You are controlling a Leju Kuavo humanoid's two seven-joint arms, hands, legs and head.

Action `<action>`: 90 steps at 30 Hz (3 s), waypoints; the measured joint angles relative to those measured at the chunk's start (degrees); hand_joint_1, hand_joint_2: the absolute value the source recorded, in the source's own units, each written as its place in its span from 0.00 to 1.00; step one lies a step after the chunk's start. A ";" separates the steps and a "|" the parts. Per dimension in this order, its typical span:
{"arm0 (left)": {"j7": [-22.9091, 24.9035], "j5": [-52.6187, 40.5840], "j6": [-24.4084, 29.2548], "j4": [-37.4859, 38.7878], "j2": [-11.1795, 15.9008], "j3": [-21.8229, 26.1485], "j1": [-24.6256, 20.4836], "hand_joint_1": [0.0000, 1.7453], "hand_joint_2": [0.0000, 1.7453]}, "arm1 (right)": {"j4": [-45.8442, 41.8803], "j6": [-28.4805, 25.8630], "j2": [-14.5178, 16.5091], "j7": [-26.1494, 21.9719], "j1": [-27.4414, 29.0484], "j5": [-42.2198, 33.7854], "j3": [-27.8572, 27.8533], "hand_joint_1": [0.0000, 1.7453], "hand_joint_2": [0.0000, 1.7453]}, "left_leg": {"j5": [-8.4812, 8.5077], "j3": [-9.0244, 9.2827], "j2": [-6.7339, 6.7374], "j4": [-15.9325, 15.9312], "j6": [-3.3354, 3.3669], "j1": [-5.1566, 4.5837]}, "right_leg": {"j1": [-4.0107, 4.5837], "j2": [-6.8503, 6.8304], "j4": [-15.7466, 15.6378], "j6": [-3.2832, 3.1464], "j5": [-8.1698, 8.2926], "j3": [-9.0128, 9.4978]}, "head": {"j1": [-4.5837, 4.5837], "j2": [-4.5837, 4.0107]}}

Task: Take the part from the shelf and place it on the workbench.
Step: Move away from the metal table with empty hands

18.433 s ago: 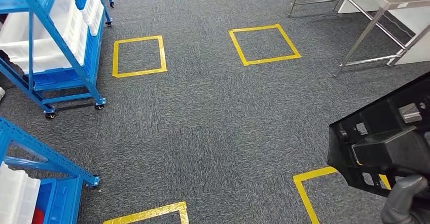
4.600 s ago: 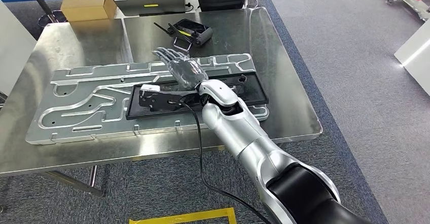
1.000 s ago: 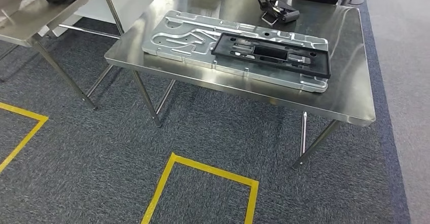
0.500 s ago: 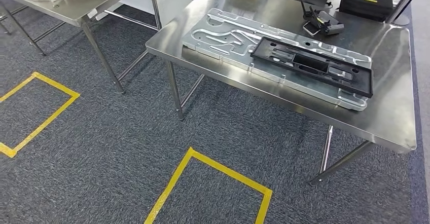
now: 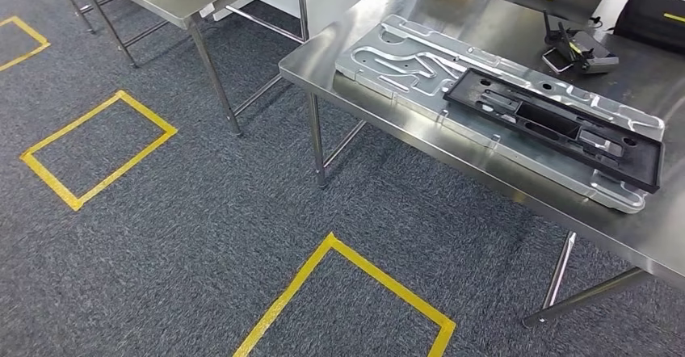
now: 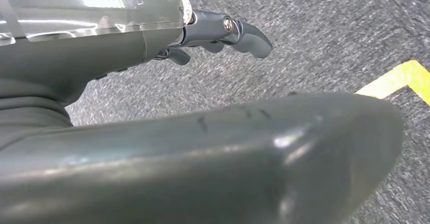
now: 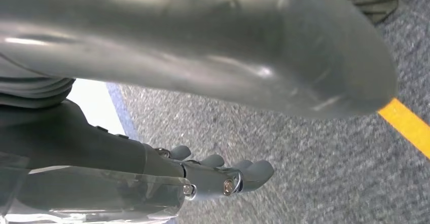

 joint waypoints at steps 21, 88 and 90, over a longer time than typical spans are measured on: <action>-1.71 -4.64 -3.78 0.00 1.67 -5.11 -0.53 0.00 0.00 | 0.02 -0.96 1.00 0.64 0.40 -3.55 -5.06 0.00 0.00 | 1.94 2.11 1.39 -3.37 2.20 -0.15 | 0.55 -1.66 14.56 1.71 -7.15 -5.64 | 0.02 0.00; -1.49 14.41 5.79 -0.14 0.41 12.55 -0.29 0.00 0.00 | 0.13 3.15 1.13 -0.47 -0.43 8.02 -1.14 0.00 0.00 | 1.90 0.93 -2.86 -1.87 0.28 -0.11 | 0.25 2.83 2.25 0.82 -0.89 -1.11 | 0.02 0.00; -1.75 15.03 6.59 -0.15 0.22 13.32 -0.13 0.00 0.00 | 0.13 3.28 1.27 -0.47 -0.74 8.66 -0.86 0.00 0.00 | 1.81 0.56 -2.80 -1.71 -0.39 0.09 | 0.31 1.57 1.99 0.06 -0.68 -0.98 | 0.01 0.00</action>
